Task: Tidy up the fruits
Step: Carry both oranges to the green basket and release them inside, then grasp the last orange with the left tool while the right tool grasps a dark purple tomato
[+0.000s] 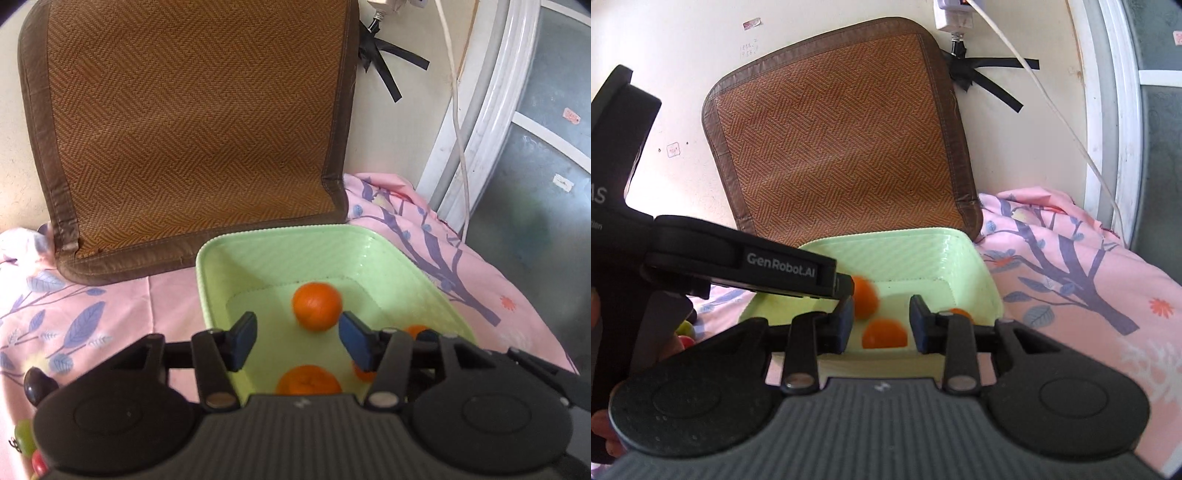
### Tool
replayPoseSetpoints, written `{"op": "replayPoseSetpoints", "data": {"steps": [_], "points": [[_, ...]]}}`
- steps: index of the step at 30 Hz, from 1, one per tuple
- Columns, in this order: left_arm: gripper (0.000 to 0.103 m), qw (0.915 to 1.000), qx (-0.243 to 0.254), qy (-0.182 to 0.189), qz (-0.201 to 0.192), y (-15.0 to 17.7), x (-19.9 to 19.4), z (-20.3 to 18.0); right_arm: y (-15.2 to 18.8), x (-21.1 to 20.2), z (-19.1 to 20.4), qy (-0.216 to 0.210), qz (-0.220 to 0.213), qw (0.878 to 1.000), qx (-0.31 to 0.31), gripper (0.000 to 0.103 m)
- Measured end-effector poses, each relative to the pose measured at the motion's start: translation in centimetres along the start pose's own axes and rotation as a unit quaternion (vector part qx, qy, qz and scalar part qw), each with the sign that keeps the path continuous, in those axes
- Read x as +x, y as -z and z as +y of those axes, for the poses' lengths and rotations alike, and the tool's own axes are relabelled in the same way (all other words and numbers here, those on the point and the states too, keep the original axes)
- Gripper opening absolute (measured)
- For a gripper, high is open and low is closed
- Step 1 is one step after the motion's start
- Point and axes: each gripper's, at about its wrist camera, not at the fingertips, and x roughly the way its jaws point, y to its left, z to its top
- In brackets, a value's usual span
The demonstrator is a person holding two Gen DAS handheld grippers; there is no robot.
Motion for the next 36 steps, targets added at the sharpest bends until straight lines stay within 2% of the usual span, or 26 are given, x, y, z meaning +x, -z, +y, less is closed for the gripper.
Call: {"op": "replayPoseSetpoints", "data": {"steps": [4, 7, 9, 12, 16, 19, 22, 24, 26, 27, 30, 36], "points": [[0.052, 0.9993, -0.006, 0.018, -0.031, 0.3, -3.7, 0.0, 0.1, -1.8, -0.1, -0.001, -0.013, 1.000, 0.014, 0.036], [0.052, 0.9966, -0.017, 0.034, -0.073, 2.0, -8.4, 1.2, 1.0, -4.3, 0.2, -0.010, -0.027, 0.999, 0.024, 0.036], [0.052, 0.9945, -0.033, 0.029, -0.096, 3.6, -11.4, 2.9, 1.9, -6.1, 0.7, -0.025, -0.031, 0.999, 0.031, 0.036], [0.052, 0.9906, -0.072, 0.000, -0.116, 6.5, -15.5, 6.4, 3.2, -7.9, 2.1, -0.053, -0.024, 0.998, 0.030, 0.036], [0.052, 0.9875, -0.095, -0.068, -0.106, 10.7, -18.4, 10.0, 4.2, -8.3, 4.5, -0.097, 0.004, 0.995, 0.023, 0.036], [0.052, 0.9878, -0.098, -0.079, -0.092, 13.0, -19.1, 11.3, 4.6, -7.5, 6.5, -0.118, 0.023, 0.993, 0.005, 0.036], [0.052, 0.9897, -0.095, -0.066, -0.085, 13.6, -18.8, 11.4, 4.4, -6.2, 7.8, -0.128, 0.038, 0.991, 0.003, 0.035], [0.052, 0.9916, -0.091, -0.044, -0.080, 13.2, -18.1, 10.9, 4.4, -5.4, 8.2, -0.130, 0.048, 0.990, 0.007, 0.036], [0.053, 0.9927, -0.094, -0.023, -0.073, 12.4, -17.0, 10.4, 4.6, -4.4, 9.1, -0.127, 0.058, 0.990, -0.022, 0.036], [0.058, 0.9927, -0.098, -0.017, -0.067, 11.9, -16.2, 10.3, 4.6, -3.8, 9.6, -0.124, 0.066, 0.989, -0.040, 0.036], [0.070, 0.9914, -0.118, -0.019, -0.053, 10.7, -14.1, 10.2, 4.8, -3.0, 10.7, -0.123, 0.079, 0.986, -0.084, 0.036], [0.070, 0.9913, -0.126, -0.014, -0.035, 9.8, -11.4, 9.5, 3.9, -0.6, 12.0, -0.109, 0.091, 0.982, -0.126, 0.036]]}}
